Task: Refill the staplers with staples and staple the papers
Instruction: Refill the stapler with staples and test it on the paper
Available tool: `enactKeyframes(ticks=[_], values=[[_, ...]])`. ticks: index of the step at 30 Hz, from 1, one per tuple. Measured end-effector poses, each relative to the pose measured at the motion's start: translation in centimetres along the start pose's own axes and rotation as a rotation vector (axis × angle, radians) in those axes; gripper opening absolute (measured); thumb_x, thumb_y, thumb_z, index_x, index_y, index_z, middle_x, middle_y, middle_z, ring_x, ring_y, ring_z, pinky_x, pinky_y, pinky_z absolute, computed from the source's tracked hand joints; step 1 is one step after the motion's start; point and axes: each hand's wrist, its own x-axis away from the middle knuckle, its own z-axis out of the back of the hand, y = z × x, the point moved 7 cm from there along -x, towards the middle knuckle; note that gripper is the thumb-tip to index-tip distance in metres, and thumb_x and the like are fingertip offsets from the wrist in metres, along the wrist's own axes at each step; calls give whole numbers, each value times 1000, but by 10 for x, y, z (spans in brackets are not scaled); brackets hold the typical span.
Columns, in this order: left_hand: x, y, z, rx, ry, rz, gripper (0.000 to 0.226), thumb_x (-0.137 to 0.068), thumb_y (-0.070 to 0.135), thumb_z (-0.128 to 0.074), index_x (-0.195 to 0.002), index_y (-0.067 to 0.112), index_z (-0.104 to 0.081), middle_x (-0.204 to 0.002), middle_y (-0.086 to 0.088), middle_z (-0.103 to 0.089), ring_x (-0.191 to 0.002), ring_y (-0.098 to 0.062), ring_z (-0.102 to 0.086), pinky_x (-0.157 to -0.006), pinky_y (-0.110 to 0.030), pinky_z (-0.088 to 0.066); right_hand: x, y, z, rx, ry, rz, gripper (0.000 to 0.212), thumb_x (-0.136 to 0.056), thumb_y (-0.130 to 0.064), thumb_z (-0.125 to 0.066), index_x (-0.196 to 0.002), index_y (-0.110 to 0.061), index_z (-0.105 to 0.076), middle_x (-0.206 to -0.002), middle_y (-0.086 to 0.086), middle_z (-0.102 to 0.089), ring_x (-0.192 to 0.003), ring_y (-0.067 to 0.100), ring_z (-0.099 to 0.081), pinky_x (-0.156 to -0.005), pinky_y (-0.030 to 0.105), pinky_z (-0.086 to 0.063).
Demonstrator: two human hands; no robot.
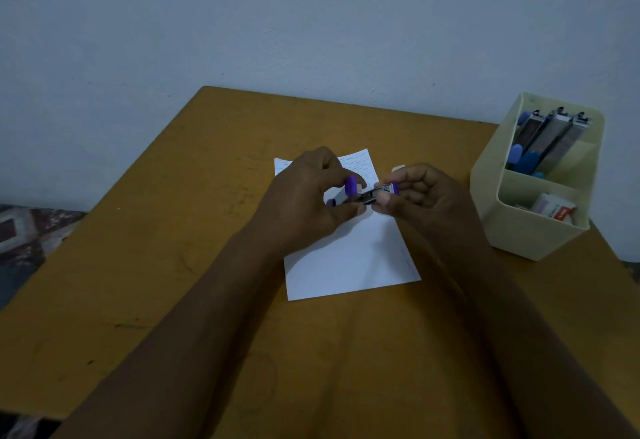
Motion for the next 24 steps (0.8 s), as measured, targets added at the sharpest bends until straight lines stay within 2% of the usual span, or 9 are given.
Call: enactKeyframes(ticks=[5, 8, 12, 14, 16, 18, 20, 22, 24], values=[[1, 2, -4, 55, -21, -27, 27, -78, 29, -76, -94, 8, -68, -94, -3, -62, -86, -18, -55, -69, -32, -46, 2, 1, -5, -175, -19, -39, 15, -81, -7, -65, -95, -9, -61, -97, 12, -69, -87, 22, -70, -76, 30, -58], [2, 1, -1, 156, -22, 20, 29, -79, 33, -69, -91, 7, -64, -90, -5, -65, -81, -21, -59, -71, -41, -51, 1, 1, -6, -214, 2, -57, 22, -82, -25, -57, -95, -8, -61, -91, 8, -69, -83, 20, -70, -74, 27, -58], [2, -7, 0, 146, -92, 137, 16, -89, 30, -64, -89, 16, -56, -93, -3, -68, -80, -18, -61, -71, -40, -52, -3, 12, -6, 17, 3, -68, 35, -91, -49, -41, -90, -21, -62, -87, 0, -68, -80, 13, -65, -70, 26, -53], [2, -11, 5, 147, -76, 175, 14, -90, 27, -63, -90, 15, -56, -85, -1, -65, -74, -16, -59, -65, -33, -48, -4, 20, -4, 236, 21, -43, 34, -95, -47, -38, -88, -22, -60, -87, -4, -67, -78, 9, -61, -70, 19, -47], [2, -17, 9, 163, -41, 214, 14, -89, 25, -64, -95, 12, -61, -81, -2, -64, -71, -15, -58, -62, -30, -46, -4, 19, -5, 575, 24, 49, 23, -95, -37, -47, -94, -19, -60, -88, 1, -65, -76, 6, -57, -72, 14, -40], [2, -22, 11, 154, -17, 245, 14, -86, 22, -64, -96, 12, -64, -79, -3, -65, -68, -11, -56, -59, -22, -41, -5, 19, -9, 810, 28, 84, 36, -88, -43, -56, -108, -14, -62, -102, 6, -66, -89, 13, -57, -81, 22, -42], [3, -25, 12, 148, -14, 268, 12, -84, 21, -64, -93, 14, -66, -75, -2, -65, -62, -7, -51, -53, -16, -35, -5, 24, -10, 950, 25, -2, 57, -80, -59, -56, -116, -15, -59, -116, 4, -62, -104, 18, -53, -89, 34, -44], [4, -26, 13, 140, -11, 284, 11, -82, 21, -65, -91, 16, -66, -74, 0, -65, -58, -6, -49, -53, -20, -38, -4, 27, -9, 1034, 18, -93, 68, -74, -70, -54, -117, -17, -57, -122, 3, -57, -111, 20, -50, -93, 38, -44], [4, -26, 14, 140, -20, 304, 10, -81, 21, -67, -89, 15, -65, -74, -3, -65, -61, -11, -53, -54, -28, -43, -2, 26, -10, 994, 37, -125, 64, -73, -68, -57, -112, -17, -58, -120, 3, -56, -110, 19, -49, -94, 39, -44]])
